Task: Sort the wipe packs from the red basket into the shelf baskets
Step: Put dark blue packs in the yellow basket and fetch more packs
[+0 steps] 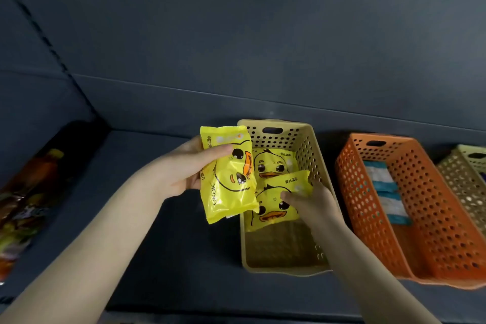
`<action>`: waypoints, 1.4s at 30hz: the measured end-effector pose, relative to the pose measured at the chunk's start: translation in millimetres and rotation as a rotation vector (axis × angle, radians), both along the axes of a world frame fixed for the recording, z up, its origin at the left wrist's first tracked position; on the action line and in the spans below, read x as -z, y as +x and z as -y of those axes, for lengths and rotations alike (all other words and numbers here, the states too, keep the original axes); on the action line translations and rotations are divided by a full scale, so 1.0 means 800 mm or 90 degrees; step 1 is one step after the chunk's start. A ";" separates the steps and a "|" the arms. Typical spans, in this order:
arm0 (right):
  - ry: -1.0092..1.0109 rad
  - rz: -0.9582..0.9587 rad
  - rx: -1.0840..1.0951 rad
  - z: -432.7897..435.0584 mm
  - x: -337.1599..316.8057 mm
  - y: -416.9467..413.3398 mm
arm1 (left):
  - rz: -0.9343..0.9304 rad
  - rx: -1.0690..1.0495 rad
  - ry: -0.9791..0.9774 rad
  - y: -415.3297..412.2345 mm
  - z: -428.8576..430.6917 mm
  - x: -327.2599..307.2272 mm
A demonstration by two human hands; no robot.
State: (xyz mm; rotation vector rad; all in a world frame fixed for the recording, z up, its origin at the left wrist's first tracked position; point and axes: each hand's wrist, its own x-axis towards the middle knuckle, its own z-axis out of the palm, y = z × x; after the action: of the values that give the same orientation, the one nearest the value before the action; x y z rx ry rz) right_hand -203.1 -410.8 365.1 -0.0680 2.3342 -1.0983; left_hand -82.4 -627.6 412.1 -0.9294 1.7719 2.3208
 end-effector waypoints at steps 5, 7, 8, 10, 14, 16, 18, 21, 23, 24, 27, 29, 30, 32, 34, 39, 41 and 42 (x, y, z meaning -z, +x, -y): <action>0.080 -0.087 0.004 0.008 0.000 0.005 | 0.020 0.032 0.003 -0.003 0.014 0.000; 0.160 -0.218 -0.071 0.004 -0.007 0.009 | 0.021 0.032 -0.004 -0.002 0.019 0.000; 0.194 -0.305 -0.125 0.000 -0.012 0.012 | 0.014 0.032 -0.004 0.000 0.022 0.000; 0.228 -0.436 -0.242 -0.007 -0.015 0.011 | 0.000 0.023 0.003 0.002 0.025 0.000; 0.217 -0.280 -0.397 -0.005 -0.007 0.002 | -0.026 -0.027 0.029 0.000 0.028 0.006; 0.225 -0.206 -0.424 0.004 0.001 0.005 | -0.030 -0.041 0.036 0.000 0.026 0.008; 0.229 -0.193 -0.427 0.012 0.011 0.006 | -0.027 -0.041 0.030 0.001 0.024 0.010; 0.201 -0.179 -0.409 0.018 0.018 0.001 | -0.018 -0.051 0.011 0.002 0.020 0.012; 0.199 -0.168 -0.418 0.016 0.019 -0.003 | -0.015 -0.053 -0.009 0.001 0.016 0.009; 0.194 -0.161 -0.419 0.014 0.017 -0.005 | -0.016 -0.046 -0.022 0.000 0.014 0.007; 0.104 -0.143 -0.352 0.005 -0.004 -0.010 | -0.021 -0.019 -0.050 -0.001 0.013 -0.002; -0.009 -0.117 -0.250 0.000 -0.028 -0.013 | -0.025 0.003 -0.063 -0.004 0.012 -0.009; -0.075 -0.079 -0.204 -0.002 -0.043 -0.013 | -0.028 0.014 -0.073 -0.008 0.010 -0.013; -0.235 0.026 -0.144 -0.005 -0.073 -0.014 | -0.038 0.034 -0.103 -0.018 0.000 -0.023; -0.333 0.068 -0.150 -0.009 -0.098 -0.015 | -0.049 0.052 -0.150 -0.032 -0.014 -0.029; -0.278 0.078 -0.177 -0.020 -0.113 -0.015 | -0.047 0.170 -0.221 -0.055 -0.048 -0.038; -0.274 0.087 -0.137 -0.036 -0.110 -0.017 | -0.067 0.187 -0.267 -0.056 -0.049 -0.036; -0.267 0.083 -0.114 -0.045 -0.109 -0.017 | -0.088 0.173 -0.319 -0.055 -0.045 -0.033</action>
State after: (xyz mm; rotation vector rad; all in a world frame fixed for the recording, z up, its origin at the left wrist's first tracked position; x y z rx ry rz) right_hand -216.5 -374.8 452.3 -0.3436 1.9104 -1.4345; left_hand -126.8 -591.4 438.3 -0.5293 2.4230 1.8479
